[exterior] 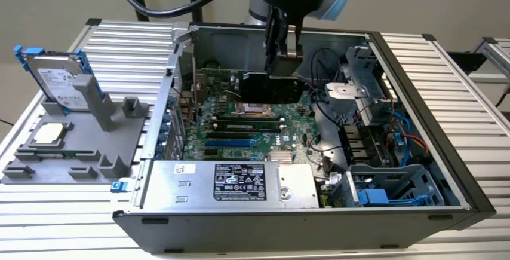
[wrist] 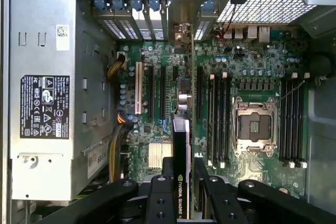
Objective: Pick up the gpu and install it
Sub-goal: 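Insert the gpu into the slot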
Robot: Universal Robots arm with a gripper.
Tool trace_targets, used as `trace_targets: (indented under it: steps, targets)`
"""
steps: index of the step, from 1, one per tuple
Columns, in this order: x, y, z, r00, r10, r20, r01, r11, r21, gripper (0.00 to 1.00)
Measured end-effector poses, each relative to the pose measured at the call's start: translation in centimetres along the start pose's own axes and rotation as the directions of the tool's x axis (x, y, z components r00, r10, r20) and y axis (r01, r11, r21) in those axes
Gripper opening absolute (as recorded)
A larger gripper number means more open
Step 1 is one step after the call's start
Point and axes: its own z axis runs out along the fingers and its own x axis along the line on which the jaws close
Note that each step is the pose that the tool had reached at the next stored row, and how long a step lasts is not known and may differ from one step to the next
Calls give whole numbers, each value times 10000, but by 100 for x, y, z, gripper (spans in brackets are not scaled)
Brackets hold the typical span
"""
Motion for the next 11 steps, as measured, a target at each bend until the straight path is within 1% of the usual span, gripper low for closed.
trace_targets:
  steps: [7,11]
  targets:
    - [0,0,3,10000,1,-10,-1,10000,0,0]
    - [0,0,3,10000,3,-40,-3,10000,-3,0]
